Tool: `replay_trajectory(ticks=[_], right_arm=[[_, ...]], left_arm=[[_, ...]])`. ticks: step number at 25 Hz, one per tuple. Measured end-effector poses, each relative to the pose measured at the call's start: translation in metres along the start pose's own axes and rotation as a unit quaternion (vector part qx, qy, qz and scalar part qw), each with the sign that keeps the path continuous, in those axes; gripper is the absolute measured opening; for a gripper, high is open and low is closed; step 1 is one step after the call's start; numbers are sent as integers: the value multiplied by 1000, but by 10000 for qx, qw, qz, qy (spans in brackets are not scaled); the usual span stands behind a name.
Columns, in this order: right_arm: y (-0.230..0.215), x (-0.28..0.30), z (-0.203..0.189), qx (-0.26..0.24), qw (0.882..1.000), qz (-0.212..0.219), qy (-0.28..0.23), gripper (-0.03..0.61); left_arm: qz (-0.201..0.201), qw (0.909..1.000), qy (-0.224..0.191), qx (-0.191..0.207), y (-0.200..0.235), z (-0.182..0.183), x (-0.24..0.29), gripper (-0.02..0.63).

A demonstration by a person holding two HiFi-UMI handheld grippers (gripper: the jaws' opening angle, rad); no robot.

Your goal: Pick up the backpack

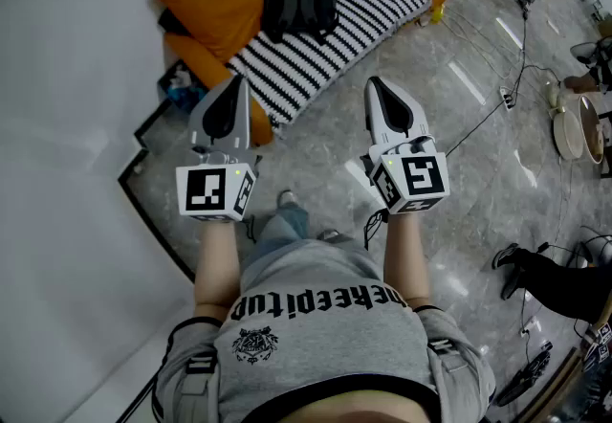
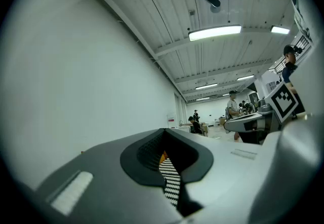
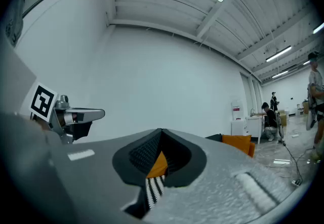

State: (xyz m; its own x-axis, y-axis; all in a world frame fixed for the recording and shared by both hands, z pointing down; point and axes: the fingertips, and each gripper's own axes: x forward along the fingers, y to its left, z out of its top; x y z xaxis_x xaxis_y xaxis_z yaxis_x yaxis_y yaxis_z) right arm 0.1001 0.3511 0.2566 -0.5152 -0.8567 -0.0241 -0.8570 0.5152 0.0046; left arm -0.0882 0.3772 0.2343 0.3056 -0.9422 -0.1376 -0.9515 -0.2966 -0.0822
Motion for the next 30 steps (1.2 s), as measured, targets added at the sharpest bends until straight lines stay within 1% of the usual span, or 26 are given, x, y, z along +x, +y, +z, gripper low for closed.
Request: replay_trajectory(ticks=[3, 10, 21, 26, 30], right_arm=[[0, 3, -2, -31, 10000, 82, -27, 3], [1, 29, 0, -108, 9999, 54, -29, 3], [-1, 74, 5, -52, 9996, -178, -230, 3], [2, 89, 6, -117, 9994, -246, -194, 3], [2, 95, 4, -224, 9993, -267, -122, 3]], left_arm=[[-16, 10000, -1, 2, 1, 1, 5, 20], [-70, 10000, -18, -10, 21, -2, 24, 20], [-102, 9997, -200, 17, 64, -3, 56, 20], [-210, 9995, -213, -27, 80, -10, 67, 20], [-254, 9993, -220, -139, 84, -15, 76, 20]])
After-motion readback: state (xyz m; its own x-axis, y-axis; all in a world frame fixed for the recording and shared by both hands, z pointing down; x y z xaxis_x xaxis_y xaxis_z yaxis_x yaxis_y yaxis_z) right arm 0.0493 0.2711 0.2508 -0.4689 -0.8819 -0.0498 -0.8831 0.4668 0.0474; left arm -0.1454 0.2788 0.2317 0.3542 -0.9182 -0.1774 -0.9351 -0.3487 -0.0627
